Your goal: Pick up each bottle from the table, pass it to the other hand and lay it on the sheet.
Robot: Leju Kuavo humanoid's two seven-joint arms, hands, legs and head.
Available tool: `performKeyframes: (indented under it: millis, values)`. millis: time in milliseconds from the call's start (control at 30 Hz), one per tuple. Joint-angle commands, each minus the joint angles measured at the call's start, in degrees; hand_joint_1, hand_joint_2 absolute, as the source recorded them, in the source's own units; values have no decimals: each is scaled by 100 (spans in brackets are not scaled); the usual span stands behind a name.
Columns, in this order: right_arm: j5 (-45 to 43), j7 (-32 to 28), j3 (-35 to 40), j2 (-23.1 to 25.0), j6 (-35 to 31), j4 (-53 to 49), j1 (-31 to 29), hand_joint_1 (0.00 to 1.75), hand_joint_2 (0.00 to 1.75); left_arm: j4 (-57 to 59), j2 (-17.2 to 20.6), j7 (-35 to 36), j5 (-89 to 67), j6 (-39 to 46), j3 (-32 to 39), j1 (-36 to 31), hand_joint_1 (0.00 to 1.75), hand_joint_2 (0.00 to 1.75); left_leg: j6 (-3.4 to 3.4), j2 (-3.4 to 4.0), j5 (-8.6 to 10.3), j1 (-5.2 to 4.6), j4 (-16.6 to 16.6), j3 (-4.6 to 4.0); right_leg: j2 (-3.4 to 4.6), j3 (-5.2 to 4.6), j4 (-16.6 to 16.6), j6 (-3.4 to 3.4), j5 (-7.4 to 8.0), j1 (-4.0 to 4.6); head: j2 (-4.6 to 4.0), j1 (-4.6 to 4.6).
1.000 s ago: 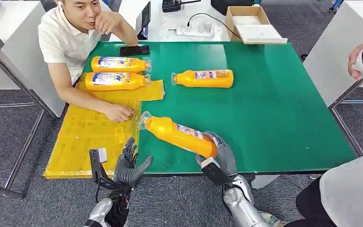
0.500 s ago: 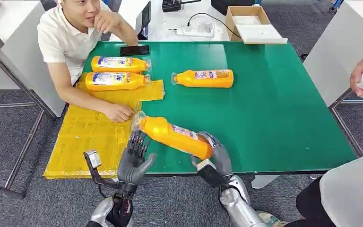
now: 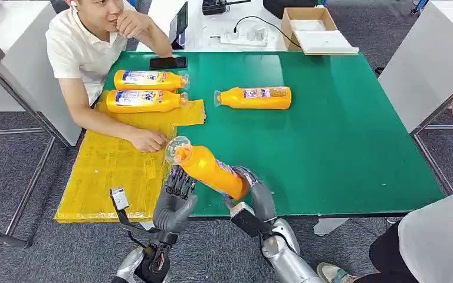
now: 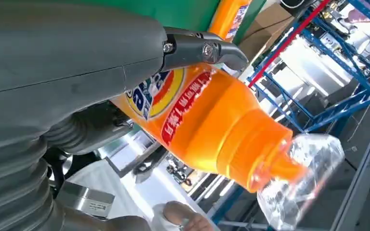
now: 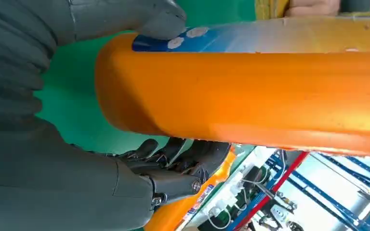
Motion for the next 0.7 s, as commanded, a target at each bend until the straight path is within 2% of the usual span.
performKeyframes:
  millis: [33,167,300,433,533,600,700]
  values:
    - [19,-123,283,32,34,385,-256,175,175,443,79,114,31,-21,-217,-248,0,175,-9,5,-5,5,-4,15,-2,15,-4,-9,-5,6,2,2]
    - [48,-172,442,93,-24,261,-221,175,175,771,123,197,-12,116,-328,-409,0,175,-12,5,-6,5,-5,22,-5,22,-5,-13,-6,7,2,0]
    - [68,-85,703,108,-43,-136,-95,175,175,1020,226,-282,-448,425,-491,-614,0,175,-15,7,-5,6,-7,25,-4,23,-4,-16,-6,8,2,0]
    - [204,88,1013,32,-204,-290,-23,175,175,326,330,-1365,-2089,1539,-835,-514,0,175,-9,4,-3,5,-1,8,-5,7,-1,-9,-4,7,2,-2]
    - [226,96,1059,39,-232,-297,-16,175,175,142,332,-1453,-2303,1758,-865,-461,0,175,-11,1,-8,9,2,14,-9,14,1,-11,-9,11,2,0]
    - [317,117,1217,39,-268,-361,1,175,175,-111,378,-1705,-3007,2449,-962,-396,0,175,-10,5,-8,7,-2,17,-4,16,-1,-10,-8,8,0,0]
    - [568,215,1464,52,-413,-472,23,175,175,-260,405,-1913,-3595,3021,-1080,-355,0,175,-10,5,-7,6,0,12,-2,11,2,-11,-6,7,2,-2]
